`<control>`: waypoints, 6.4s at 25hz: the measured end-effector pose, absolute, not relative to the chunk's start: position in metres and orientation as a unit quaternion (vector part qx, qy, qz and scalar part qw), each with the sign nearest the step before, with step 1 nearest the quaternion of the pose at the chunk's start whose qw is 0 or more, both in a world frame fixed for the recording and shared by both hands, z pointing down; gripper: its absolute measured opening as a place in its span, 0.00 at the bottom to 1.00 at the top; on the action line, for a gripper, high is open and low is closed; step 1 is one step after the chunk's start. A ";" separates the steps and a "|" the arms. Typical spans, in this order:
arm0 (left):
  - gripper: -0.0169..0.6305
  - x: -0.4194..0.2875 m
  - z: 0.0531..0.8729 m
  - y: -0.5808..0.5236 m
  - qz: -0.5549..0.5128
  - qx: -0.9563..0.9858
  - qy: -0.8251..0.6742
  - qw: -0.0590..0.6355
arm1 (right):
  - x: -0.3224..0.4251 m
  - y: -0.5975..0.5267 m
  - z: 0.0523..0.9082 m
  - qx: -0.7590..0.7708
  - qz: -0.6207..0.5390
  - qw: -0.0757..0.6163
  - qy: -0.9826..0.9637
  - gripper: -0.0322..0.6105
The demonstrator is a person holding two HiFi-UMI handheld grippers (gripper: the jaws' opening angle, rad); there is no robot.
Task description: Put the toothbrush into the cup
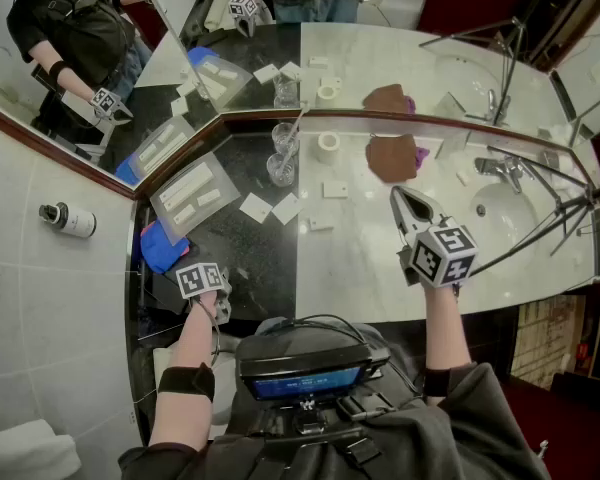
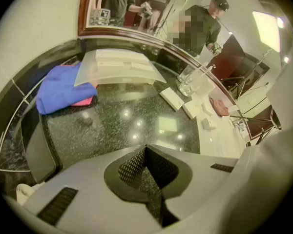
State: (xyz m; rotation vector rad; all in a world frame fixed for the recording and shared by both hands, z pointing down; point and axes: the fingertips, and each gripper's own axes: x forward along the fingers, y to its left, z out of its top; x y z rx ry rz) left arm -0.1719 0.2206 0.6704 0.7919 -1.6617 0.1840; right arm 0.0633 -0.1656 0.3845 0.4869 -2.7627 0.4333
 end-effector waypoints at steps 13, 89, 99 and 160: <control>0.03 -0.194 0.546 0.088 0.074 0.512 -0.779 0.355 | 0.057 -0.159 0.400 0.158 0.154 0.169 -0.961 0.07; 0.06 -0.204 0.593 -0.182 0.313 0.655 -0.627 0.281 | 0.050 -0.132 0.574 0.177 0.250 0.250 -0.919 0.07; 0.06 -0.211 0.553 -0.180 0.283 0.646 -0.663 0.250 | 0.045 -0.132 0.557 0.165 0.240 0.242 -0.926 0.07; 0.06 -0.154 0.673 0.103 0.218 0.494 -0.648 0.538 | 0.020 -0.037 0.537 0.039 0.195 0.291 -0.936 0.07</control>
